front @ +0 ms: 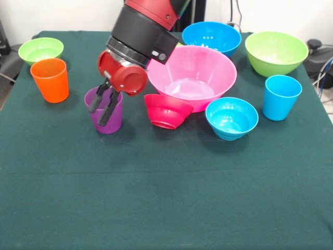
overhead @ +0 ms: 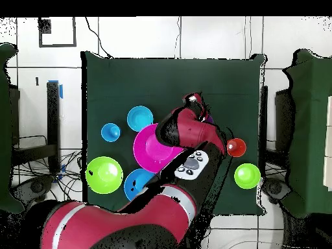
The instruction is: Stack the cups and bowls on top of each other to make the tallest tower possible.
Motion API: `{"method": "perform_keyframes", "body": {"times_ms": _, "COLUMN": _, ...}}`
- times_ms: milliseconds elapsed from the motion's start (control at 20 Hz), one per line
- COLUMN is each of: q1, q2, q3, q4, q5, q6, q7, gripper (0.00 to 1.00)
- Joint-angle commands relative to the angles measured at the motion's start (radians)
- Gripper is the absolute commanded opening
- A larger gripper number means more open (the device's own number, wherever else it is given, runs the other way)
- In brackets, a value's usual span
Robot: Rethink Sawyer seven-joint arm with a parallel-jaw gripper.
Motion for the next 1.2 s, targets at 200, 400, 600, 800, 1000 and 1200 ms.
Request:
{"method": "perform_keyframes", "body": {"times_ms": 200, "q1": 0.133, "q2": 0.106, "q3": 0.015, "q4": -0.013, "q5": -0.017, "q6": 0.017, "q7": 0.011, "gripper": 1.0}}
{"method": "perform_keyframes", "body": {"times_ms": 400, "q1": 0.085, "q2": 0.063, "q3": 0.084, "q4": -0.004, "q5": -0.074, "q6": 0.031, "q7": -0.026, "gripper": 1.0}}
{"method": "perform_keyframes", "body": {"times_ms": 600, "q1": 0.03, "q2": 0.03, "q3": 0.156, "q4": 0.005, "q5": -0.142, "q6": -0.002, "q7": -0.057, "gripper": 1.0}}
{"method": "perform_keyframes", "body": {"times_ms": 800, "q1": -0.147, "q2": -0.064, "q3": 0.4, "q4": 0.031, "q5": -0.376, "q6": -0.019, "q7": -0.165, "gripper": 1.0}}
{"method": "perform_keyframes", "body": {"times_ms": 1000, "q1": -0.224, "q2": -0.123, "q3": 0.492, "q4": 0.076, "q5": -0.478, "q6": 0.058, "q7": -0.195, "gripper": 1.0}}
{"method": "perform_keyframes", "body": {"times_ms": 1200, "q1": -0.219, "q2": -0.124, "q3": 0.477, "q4": 0.069, "q5": -0.538, "q6": 0.081, "q7": -0.17, "gripper": 1.0}}
